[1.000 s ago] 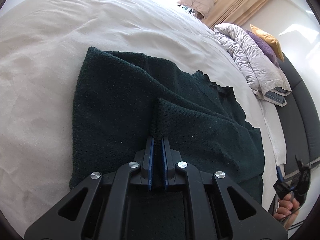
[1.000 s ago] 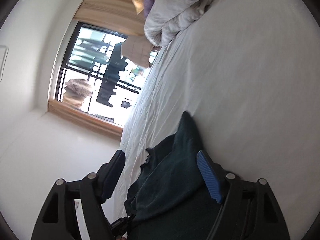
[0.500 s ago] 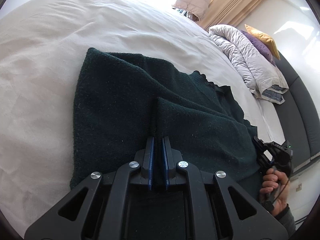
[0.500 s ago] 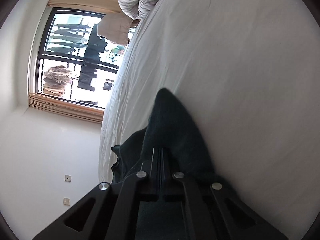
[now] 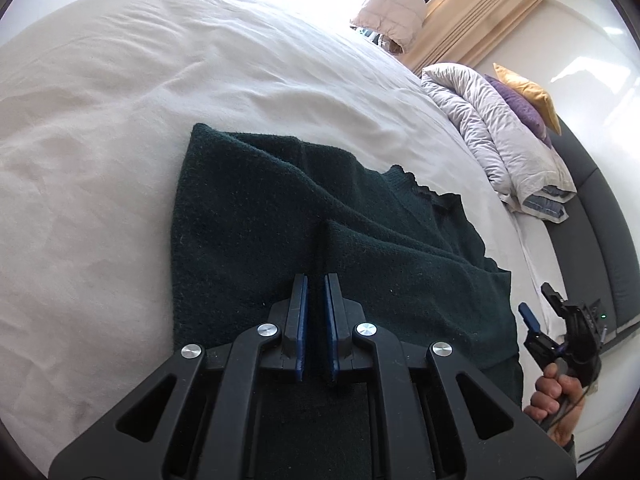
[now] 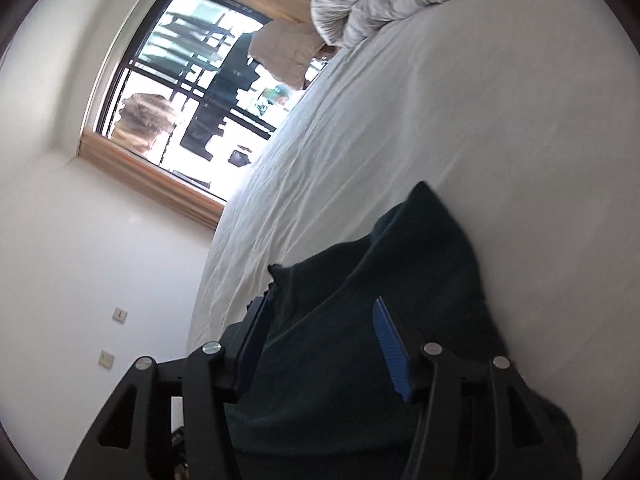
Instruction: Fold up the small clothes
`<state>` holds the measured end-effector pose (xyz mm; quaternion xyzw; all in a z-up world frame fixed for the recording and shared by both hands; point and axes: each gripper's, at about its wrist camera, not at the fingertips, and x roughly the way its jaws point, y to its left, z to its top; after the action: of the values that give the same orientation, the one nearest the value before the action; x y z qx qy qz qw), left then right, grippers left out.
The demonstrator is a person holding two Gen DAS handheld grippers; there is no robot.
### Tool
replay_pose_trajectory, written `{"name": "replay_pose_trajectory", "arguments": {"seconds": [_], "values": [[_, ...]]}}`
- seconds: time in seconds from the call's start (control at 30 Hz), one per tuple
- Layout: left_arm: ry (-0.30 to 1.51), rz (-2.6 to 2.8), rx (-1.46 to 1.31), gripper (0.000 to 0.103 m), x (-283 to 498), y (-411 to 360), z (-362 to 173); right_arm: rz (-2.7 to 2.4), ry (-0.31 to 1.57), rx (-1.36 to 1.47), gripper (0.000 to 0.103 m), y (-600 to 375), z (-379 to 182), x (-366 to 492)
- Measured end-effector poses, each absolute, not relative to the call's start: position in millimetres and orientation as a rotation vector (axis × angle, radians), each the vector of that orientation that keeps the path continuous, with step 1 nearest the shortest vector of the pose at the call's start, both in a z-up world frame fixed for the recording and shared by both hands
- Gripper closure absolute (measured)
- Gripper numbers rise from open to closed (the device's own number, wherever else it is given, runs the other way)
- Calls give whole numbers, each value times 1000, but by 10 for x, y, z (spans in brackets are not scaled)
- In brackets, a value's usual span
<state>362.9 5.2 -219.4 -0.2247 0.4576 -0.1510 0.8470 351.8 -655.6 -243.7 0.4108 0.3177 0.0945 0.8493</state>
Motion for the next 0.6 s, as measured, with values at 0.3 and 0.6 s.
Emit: {"name": "replay_pose_trajectory", "arguments": {"seconds": [0.3,0.6], "values": [[974,-318,-436,93,3666,-55,-2119,251,827,784,47,-6339,-2756,3854],[984,-320,-431,93,3608,9,-2182,122,754,848,65,-7051,-2841,3672]]}}
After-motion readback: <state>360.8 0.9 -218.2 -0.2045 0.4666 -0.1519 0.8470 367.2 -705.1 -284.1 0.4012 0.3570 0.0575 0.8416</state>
